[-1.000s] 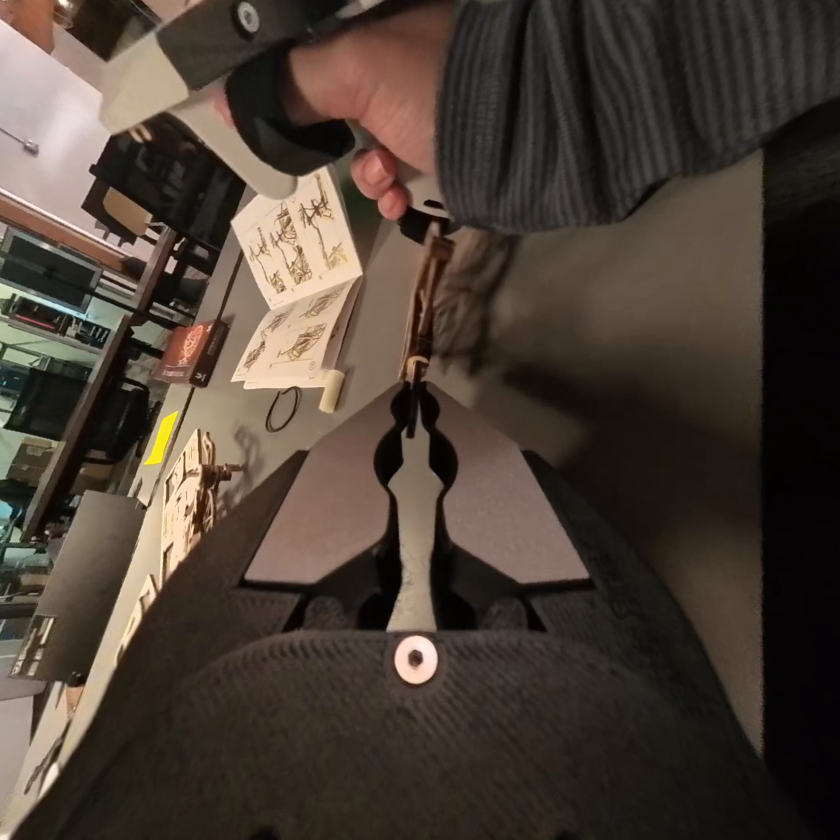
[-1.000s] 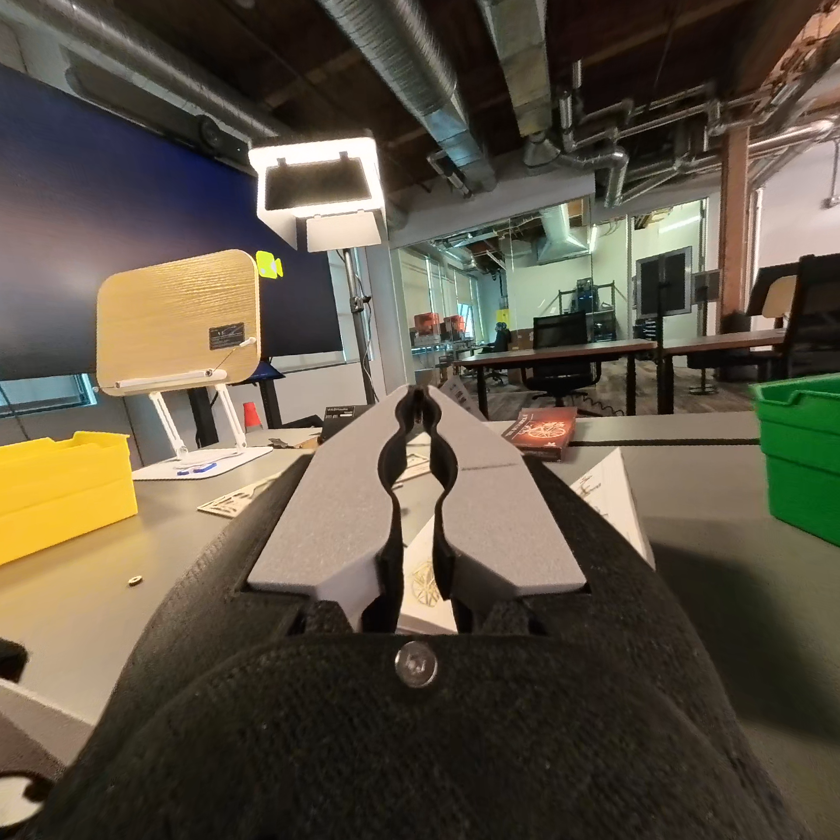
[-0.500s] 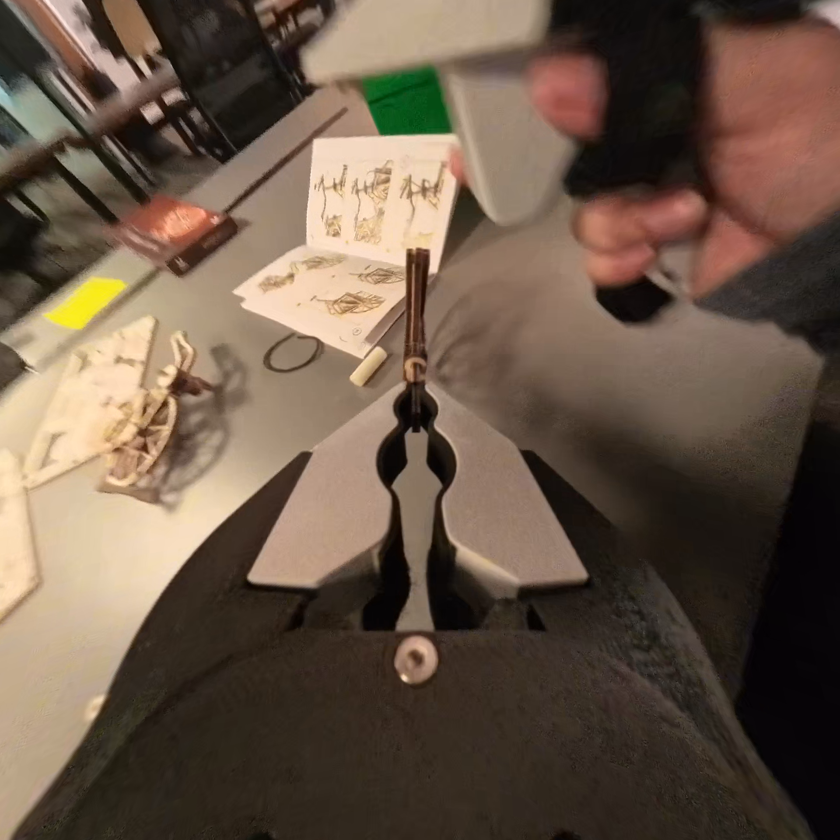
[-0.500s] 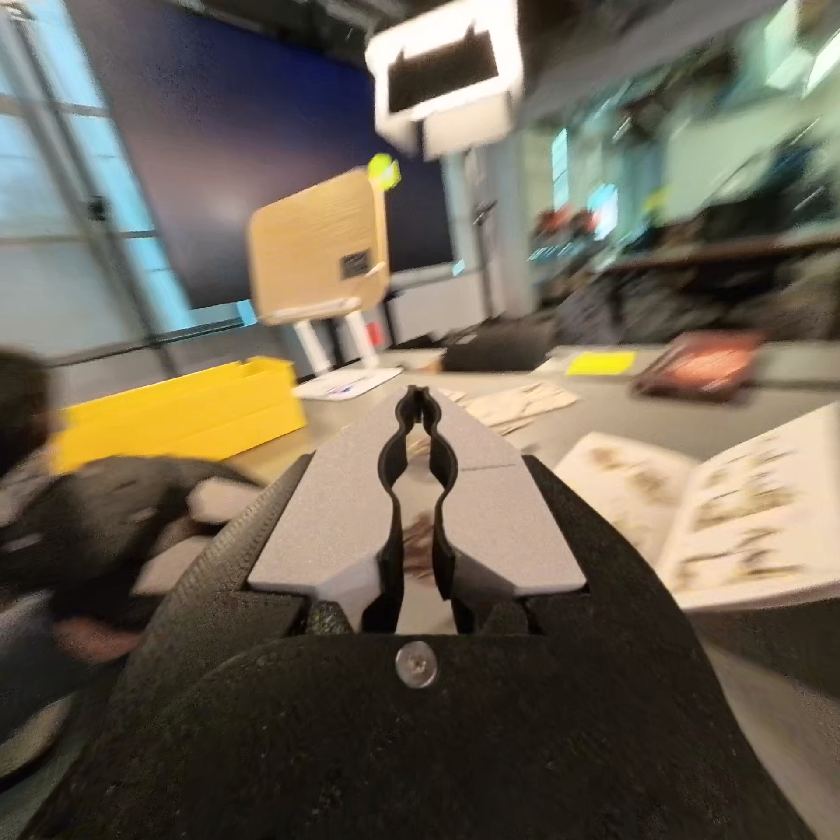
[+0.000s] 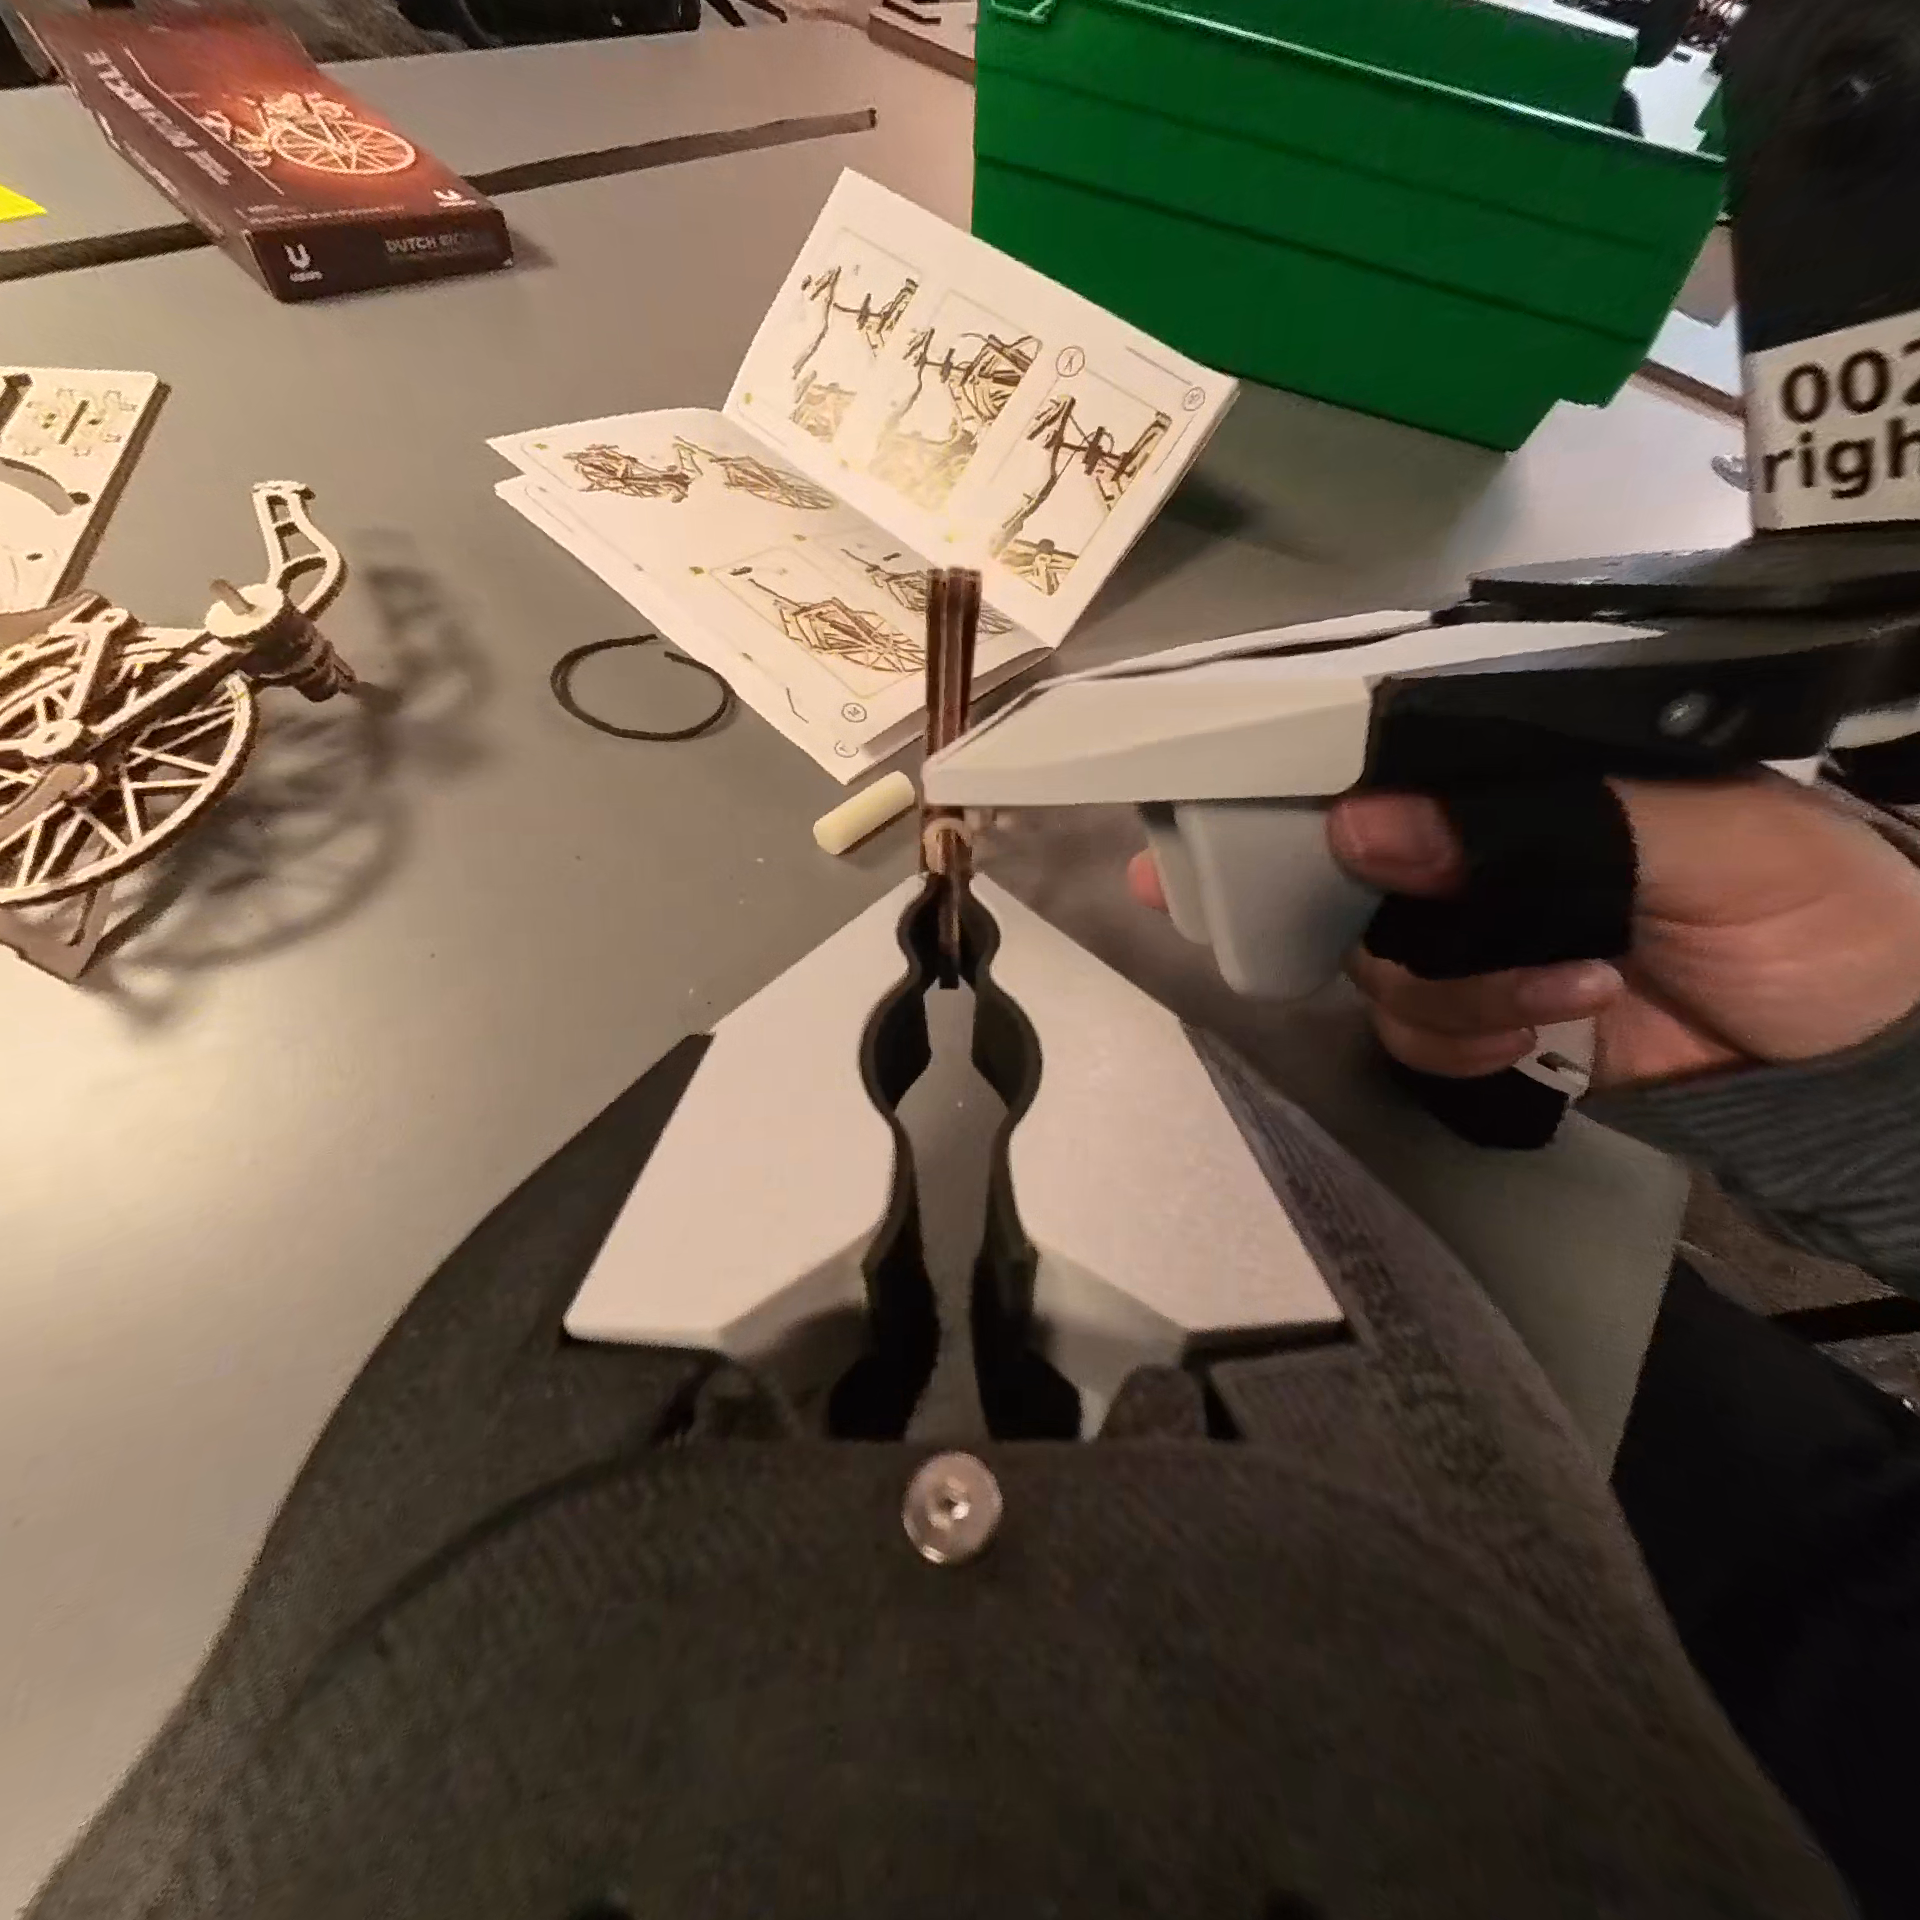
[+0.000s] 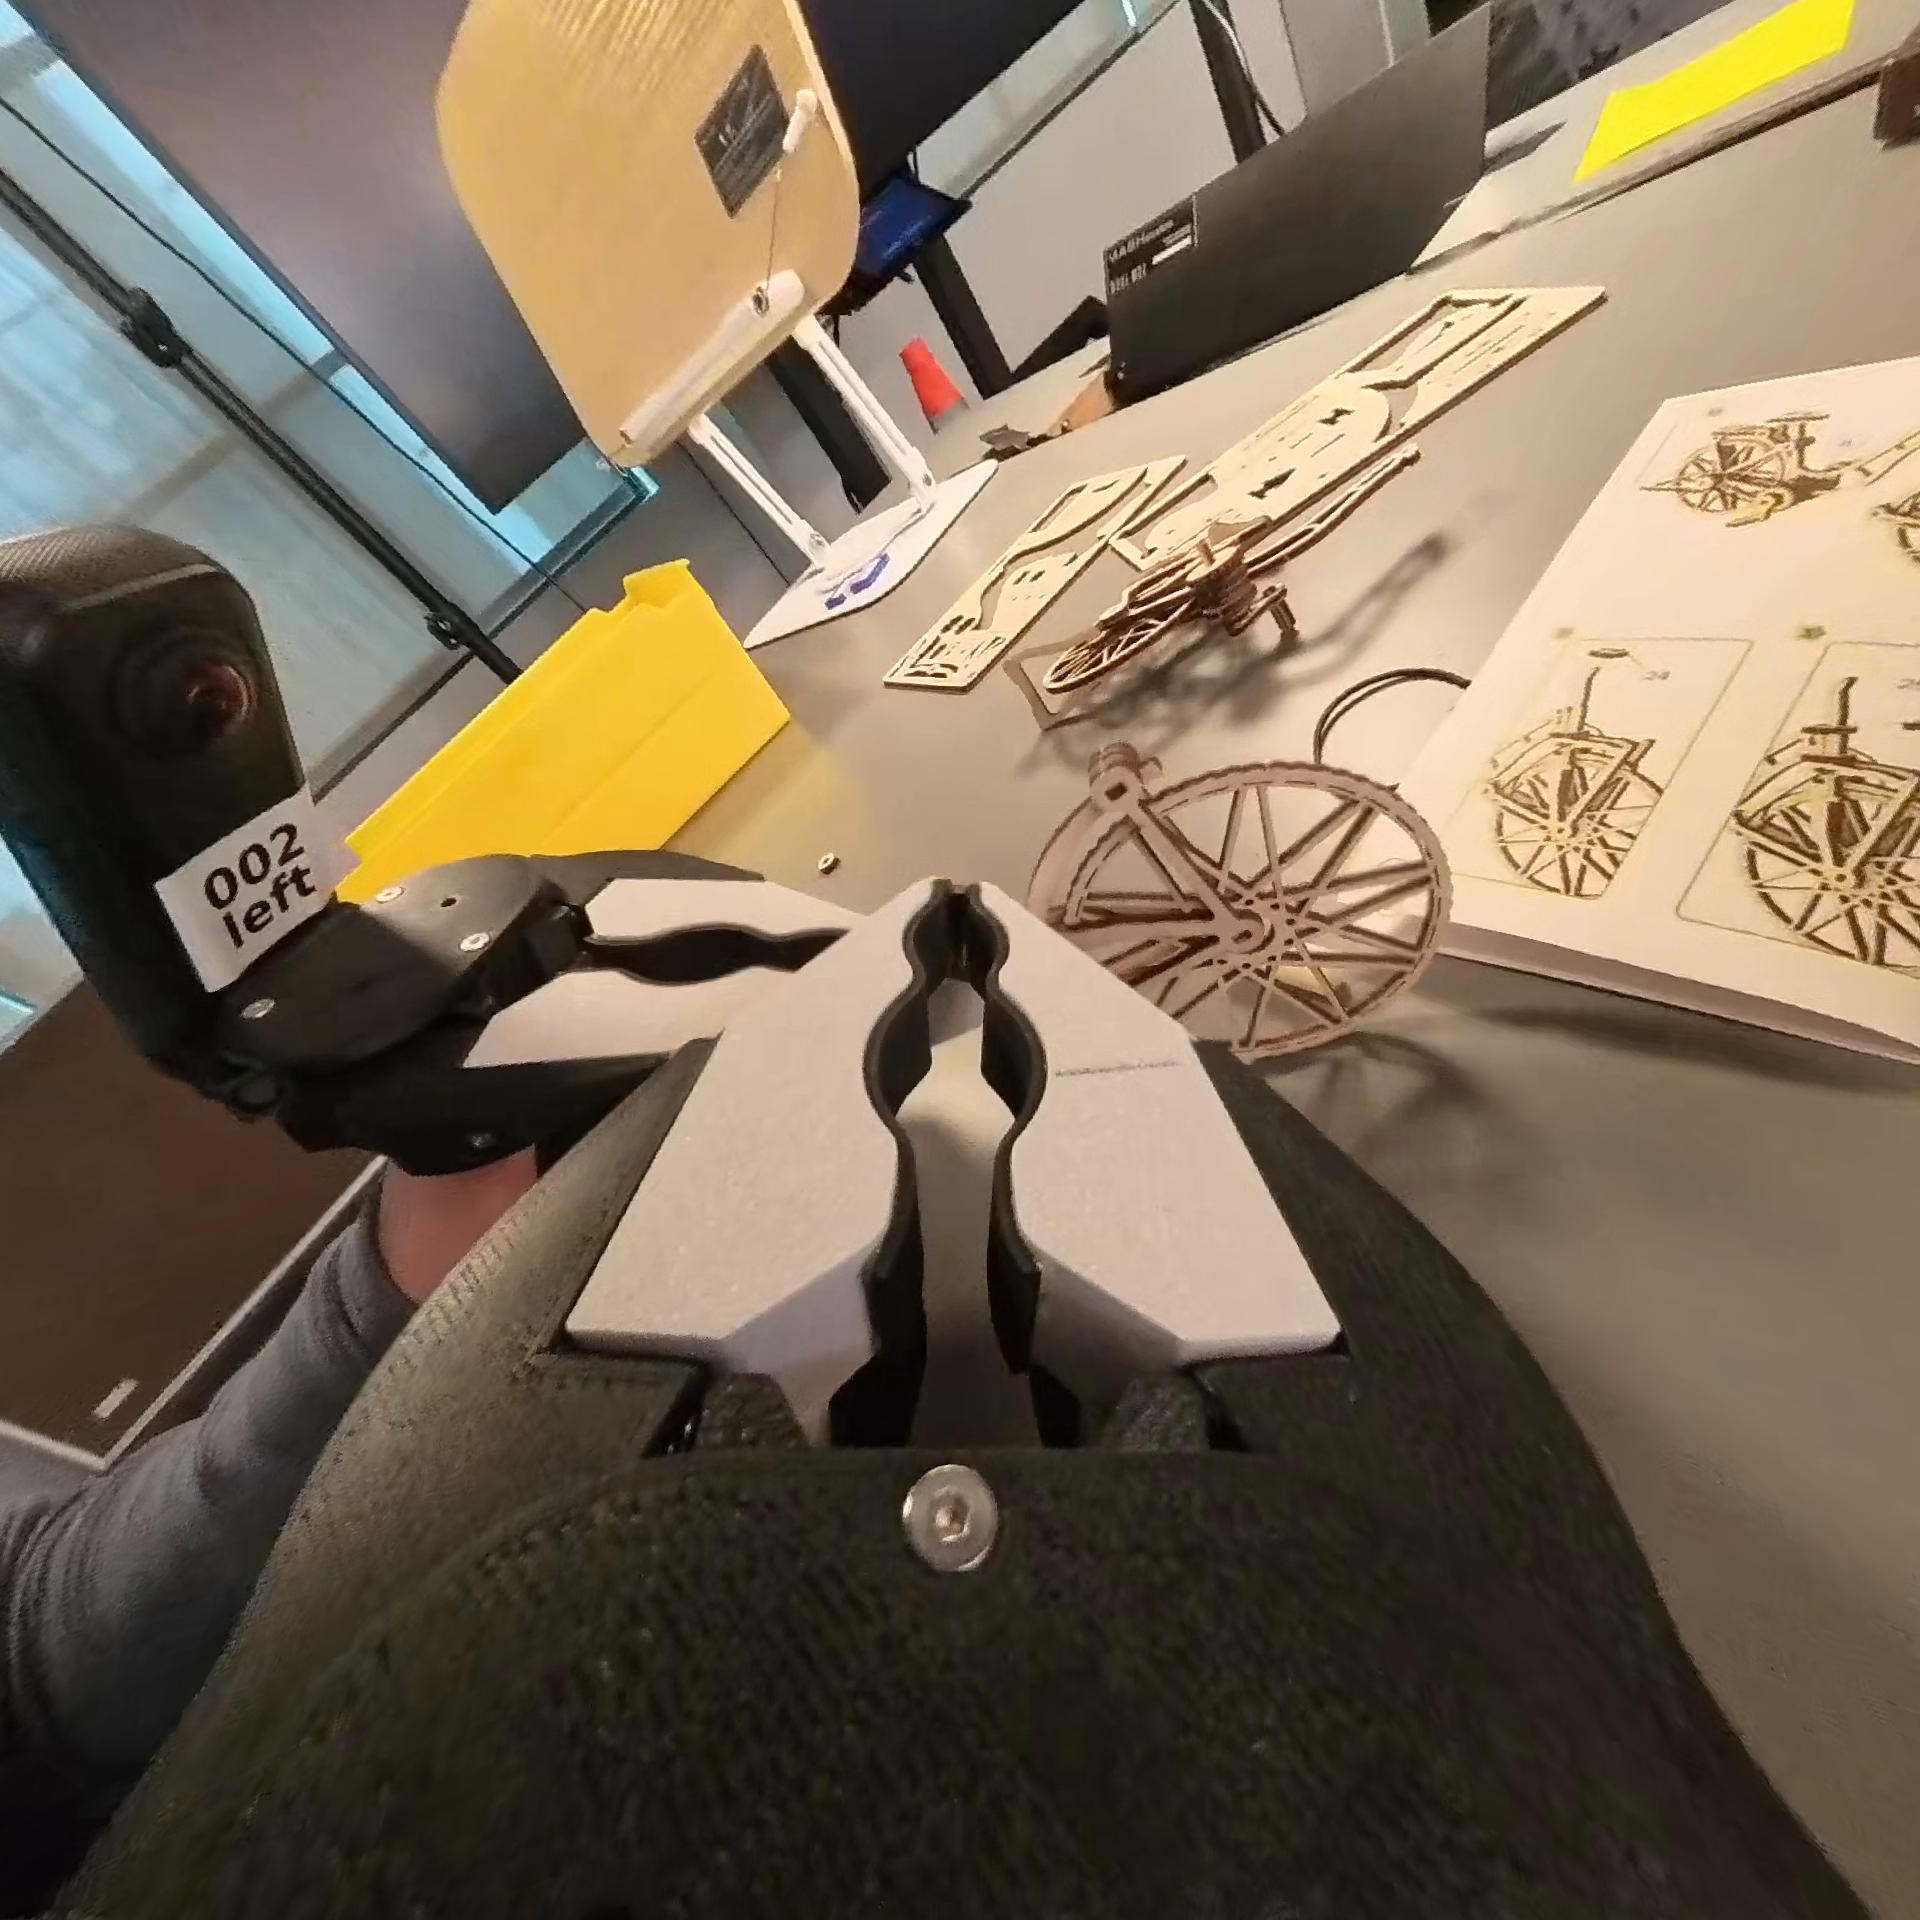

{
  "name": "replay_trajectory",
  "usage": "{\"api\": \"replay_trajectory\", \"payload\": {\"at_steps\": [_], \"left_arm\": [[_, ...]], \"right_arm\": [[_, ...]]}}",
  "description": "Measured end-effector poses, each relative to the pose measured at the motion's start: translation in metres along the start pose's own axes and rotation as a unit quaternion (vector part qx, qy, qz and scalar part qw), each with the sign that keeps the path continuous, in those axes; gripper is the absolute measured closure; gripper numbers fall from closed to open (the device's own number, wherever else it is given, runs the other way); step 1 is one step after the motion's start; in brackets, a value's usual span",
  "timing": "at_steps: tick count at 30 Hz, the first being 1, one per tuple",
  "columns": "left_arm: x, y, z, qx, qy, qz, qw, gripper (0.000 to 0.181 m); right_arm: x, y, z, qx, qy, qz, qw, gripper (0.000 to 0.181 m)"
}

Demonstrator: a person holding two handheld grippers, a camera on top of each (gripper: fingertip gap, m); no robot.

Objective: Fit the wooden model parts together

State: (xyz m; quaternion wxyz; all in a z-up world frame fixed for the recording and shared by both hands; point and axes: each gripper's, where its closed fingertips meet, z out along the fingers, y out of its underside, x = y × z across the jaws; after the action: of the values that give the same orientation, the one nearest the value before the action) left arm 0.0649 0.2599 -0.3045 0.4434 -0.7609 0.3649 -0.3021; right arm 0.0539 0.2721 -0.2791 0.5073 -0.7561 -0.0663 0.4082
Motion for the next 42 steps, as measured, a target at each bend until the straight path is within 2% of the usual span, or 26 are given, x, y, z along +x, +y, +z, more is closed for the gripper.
{"api": "replay_trajectory", "payload": {"at_steps": [9, 18, 22, 30, 36, 38, 42], "left_arm": [[0.0008, 0.0004, 0.0027, -0.003, 0.011, -0.014, 1.000, 0.181], [0.0004, 0.0022, 0.0037, -0.009, -0.001, 0.001, 1.000, 0.181], [0.0013, 0.0034, 0.0048, -0.014, -0.003, 0.007, 1.000, 0.181], [0.0017, 0.0020, 0.0041, -0.008, -0.010, 0.019, 1.000, 0.181], [0.0014, 0.0009, 0.0032, -0.004, -0.024, 0.035, 0.999, 0.181], [0.0017, 0.0012, 0.0042, -0.006, -0.017, 0.030, 0.999, 0.181], [0.0018, 0.0005, 0.0052, -0.005, -0.020, 0.036, 0.999, 0.181]], "right_arm": [[0.0032, 0.0016, 0.0057, -0.006, 0.028, -0.022, 0.999, 0.181], [0.0042, 0.0056, 0.0072, -0.036, 0.075, -0.122, 0.989, 0.181], [0.0053, 0.0069, 0.0058, -0.037, 0.055, -0.082, 0.994, 0.181], [0.0045, 0.0062, 0.0044, -0.029, 0.047, -0.065, 0.996, 0.181], [0.0023, 0.0069, 0.0047, -0.030, 0.057, -0.087, 0.994, 0.181], [-0.0021, 0.0084, 0.0053, -0.024, 0.039, -0.057, 0.997, 0.181], [0.0019, 0.0064, 0.0047, -0.021, 0.057, -0.068, 0.996, 0.181]]}}
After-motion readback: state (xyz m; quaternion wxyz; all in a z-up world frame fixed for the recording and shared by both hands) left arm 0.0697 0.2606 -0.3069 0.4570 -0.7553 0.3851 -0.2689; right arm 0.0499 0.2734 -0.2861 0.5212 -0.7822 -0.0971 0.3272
